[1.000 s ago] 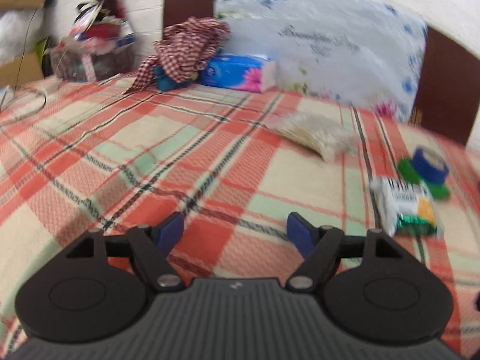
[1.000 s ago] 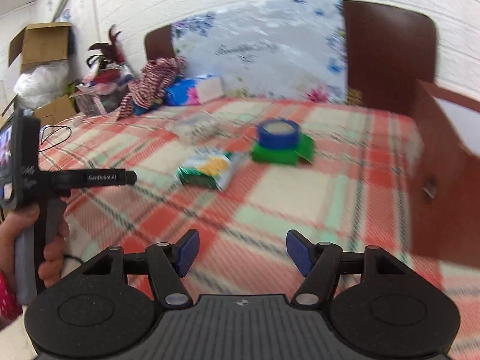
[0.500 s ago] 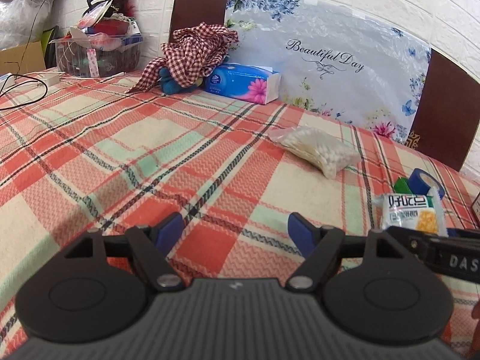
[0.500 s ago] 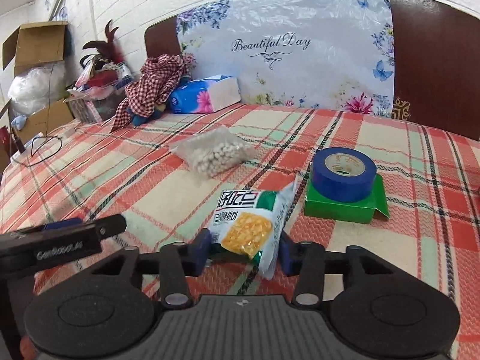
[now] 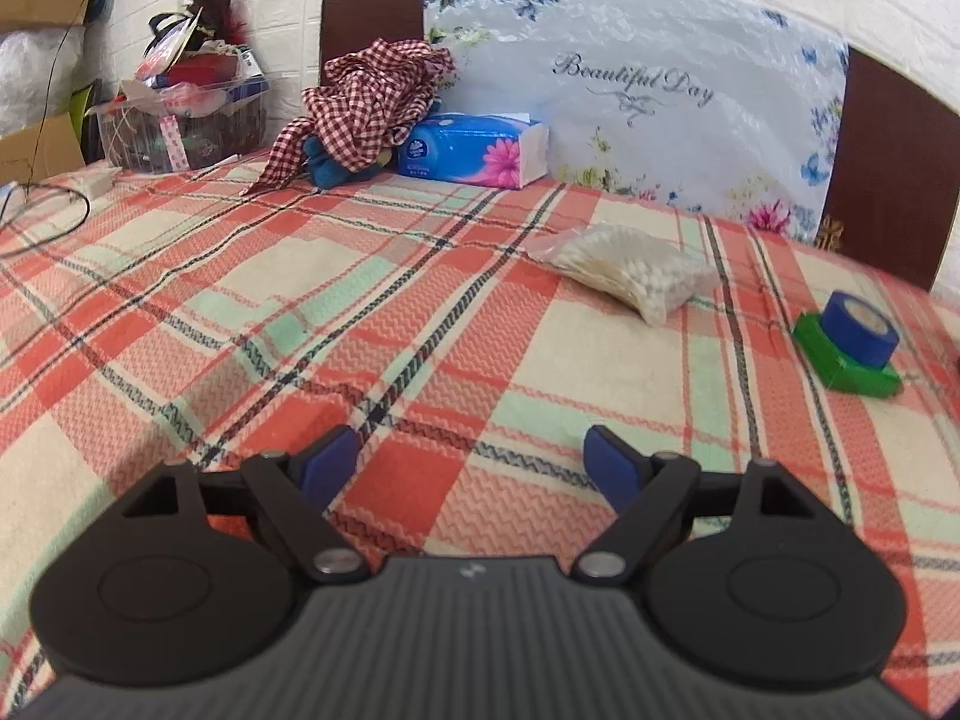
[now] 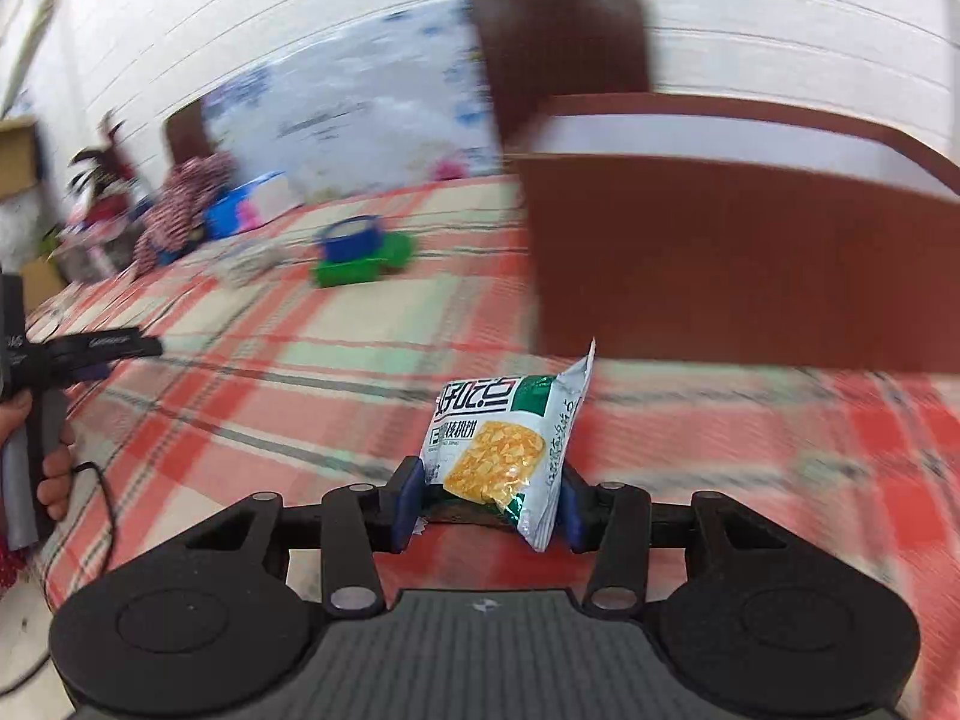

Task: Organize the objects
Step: 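Set the snack bag down on the table and open the right tool, then grasp the snack bag with the left tool and lift it over the box, then drop the snack bag into the brown box by opening the left tool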

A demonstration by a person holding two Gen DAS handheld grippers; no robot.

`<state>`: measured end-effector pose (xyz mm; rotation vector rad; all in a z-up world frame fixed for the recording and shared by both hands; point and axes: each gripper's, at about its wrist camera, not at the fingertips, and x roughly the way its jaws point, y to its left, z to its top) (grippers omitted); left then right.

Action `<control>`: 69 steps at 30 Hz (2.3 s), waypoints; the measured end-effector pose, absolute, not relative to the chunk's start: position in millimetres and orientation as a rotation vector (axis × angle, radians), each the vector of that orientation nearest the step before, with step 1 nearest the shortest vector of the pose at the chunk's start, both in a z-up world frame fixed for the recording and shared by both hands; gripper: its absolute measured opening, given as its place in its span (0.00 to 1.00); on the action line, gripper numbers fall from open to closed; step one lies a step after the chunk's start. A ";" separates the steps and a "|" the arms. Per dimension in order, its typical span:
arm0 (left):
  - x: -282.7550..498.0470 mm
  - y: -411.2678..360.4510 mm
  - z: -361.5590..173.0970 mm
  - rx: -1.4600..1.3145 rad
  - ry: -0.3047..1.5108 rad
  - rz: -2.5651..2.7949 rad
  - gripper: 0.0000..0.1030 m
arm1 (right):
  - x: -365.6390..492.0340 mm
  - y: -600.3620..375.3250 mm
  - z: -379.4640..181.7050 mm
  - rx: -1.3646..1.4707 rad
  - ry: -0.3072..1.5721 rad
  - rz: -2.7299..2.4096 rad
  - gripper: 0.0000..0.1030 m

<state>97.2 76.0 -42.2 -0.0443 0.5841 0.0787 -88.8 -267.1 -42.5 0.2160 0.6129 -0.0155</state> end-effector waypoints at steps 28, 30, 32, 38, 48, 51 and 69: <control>-17.2 -170.0 24.4 0.070 0.818 -0.786 0.83 | -166.6 -303.1 -40.4 0.235 0.474 -0.068 0.70; -15.1 -182.8 21.3 0.046 0.868 -0.849 0.83 | -166.4 -304.5 -41.1 0.218 0.487 -0.064 0.70; -9.7 -197.5 13.5 0.036 0.926 -0.894 0.83 | -164.8 -305.1 -40.9 0.184 0.493 -0.061 0.70; 1.9 -222.9 -17.7 0.036 1.041 -0.899 0.84 | -149.8 -310.5 -48.9 0.123 0.523 -0.053 0.72; -15.3 -246.4 8.8 0.138 0.916 -0.934 0.48 | -137.6 -306.7 -42.9 0.084 0.439 -0.064 0.41; -27.8 -248.5 43.9 0.159 0.784 -0.978 0.48 | -151.7 -307.1 -19.9 0.034 0.308 -0.095 0.41; 52.7 -352.3 94.7 0.237 0.603 -0.743 0.68 | -64.6 -418.4 12.2 0.172 0.236 -0.260 0.57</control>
